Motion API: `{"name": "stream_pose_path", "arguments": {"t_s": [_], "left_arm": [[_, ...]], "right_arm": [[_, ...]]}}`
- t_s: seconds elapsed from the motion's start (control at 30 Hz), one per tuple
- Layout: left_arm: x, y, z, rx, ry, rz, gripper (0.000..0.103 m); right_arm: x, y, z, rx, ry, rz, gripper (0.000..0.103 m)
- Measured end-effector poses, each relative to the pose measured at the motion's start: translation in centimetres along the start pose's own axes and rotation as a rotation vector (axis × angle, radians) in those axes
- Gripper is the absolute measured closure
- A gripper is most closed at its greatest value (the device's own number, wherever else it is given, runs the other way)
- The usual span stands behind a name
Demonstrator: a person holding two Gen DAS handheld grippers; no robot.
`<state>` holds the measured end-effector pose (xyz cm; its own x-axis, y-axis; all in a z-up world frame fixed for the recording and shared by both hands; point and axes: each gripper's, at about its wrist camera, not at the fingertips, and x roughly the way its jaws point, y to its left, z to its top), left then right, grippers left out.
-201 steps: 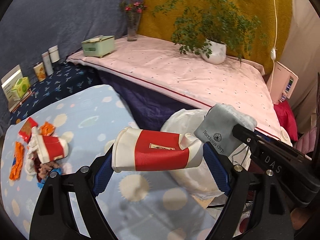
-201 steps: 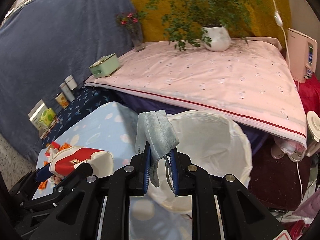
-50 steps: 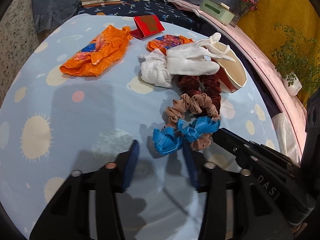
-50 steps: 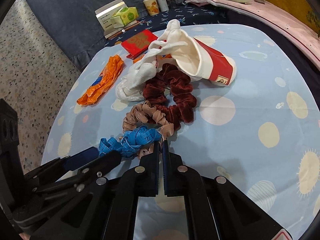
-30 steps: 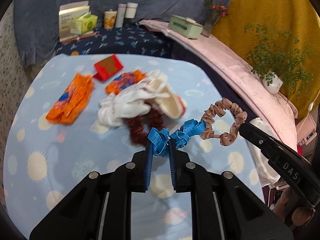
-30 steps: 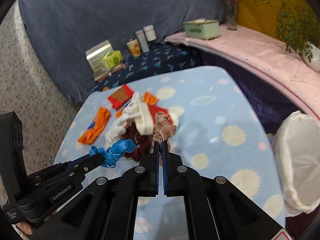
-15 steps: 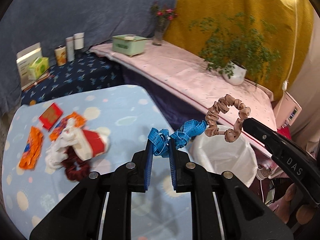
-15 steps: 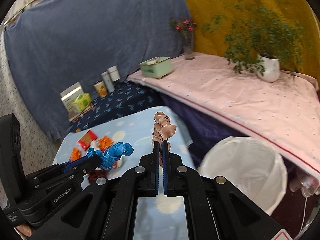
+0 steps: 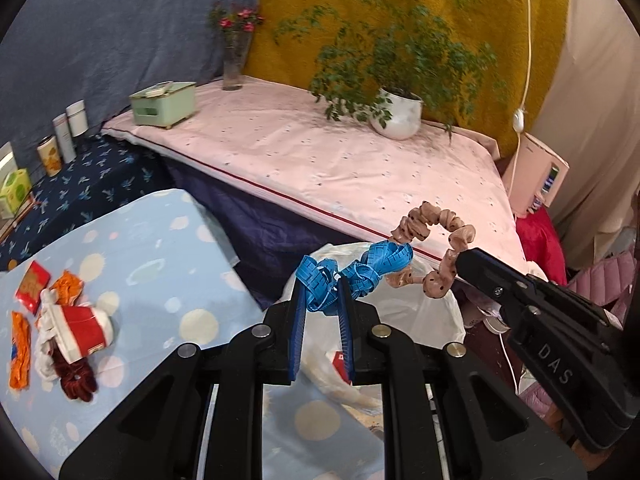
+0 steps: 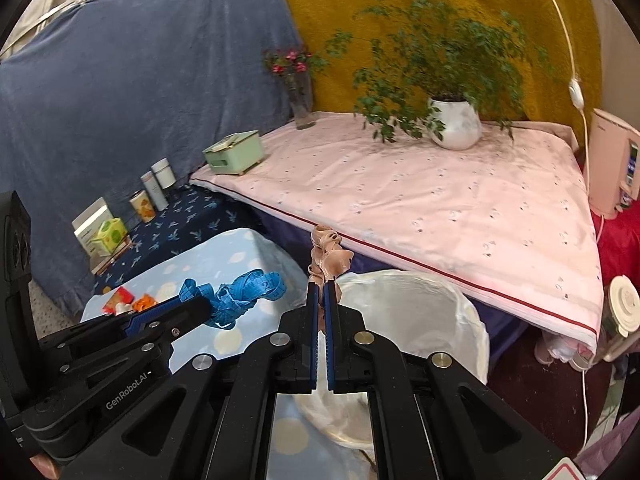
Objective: Collect trash
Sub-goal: 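Carry both scrunchies to the white bin and open both tools to drop them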
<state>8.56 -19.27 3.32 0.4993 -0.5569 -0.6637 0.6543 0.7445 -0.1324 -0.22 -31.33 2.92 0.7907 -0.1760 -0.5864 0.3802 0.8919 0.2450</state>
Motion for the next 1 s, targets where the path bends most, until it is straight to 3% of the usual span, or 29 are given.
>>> {"name": "stream_pose_path", "arguments": {"t_s": [0.2,0.27,0.33,0.37,0.43,1.0], "left_arm": [[1.8,-2.0,0.2,0.028,0.026,-0.029,0.086],[2.3,-2.3,0.1,0.028,0.038,-0.039,0.083],[2.5,-2.3,0.1,0.018,0.038,-0.003,0.048],[2.5,-2.2,0.0,0.011,0.024,0.012,0.045],[2.5,-1.9,0.0,0.005,0.021,0.022,0.045],[0.6,3.5,-1.3,-0.106,0.011,0.097,0.044]], "right_arm": [[0.5,-2.2,-0.5,0.031,0.007,-0.031,0.099],[0.5,-2.6,-0.6,0.041,-0.004,-0.055,0.091],[0.6,-3.1,-0.9,0.052,-0.003,-0.059,0.085],[0.6,-3.2,-0.9,0.058,-0.005,-0.063,0.081],[0.6,-3.4,-1.0,0.061,-0.009,-0.073,0.074],[1.0,0.2,-1.6,0.01,0.017,-0.031,0.068]]}}
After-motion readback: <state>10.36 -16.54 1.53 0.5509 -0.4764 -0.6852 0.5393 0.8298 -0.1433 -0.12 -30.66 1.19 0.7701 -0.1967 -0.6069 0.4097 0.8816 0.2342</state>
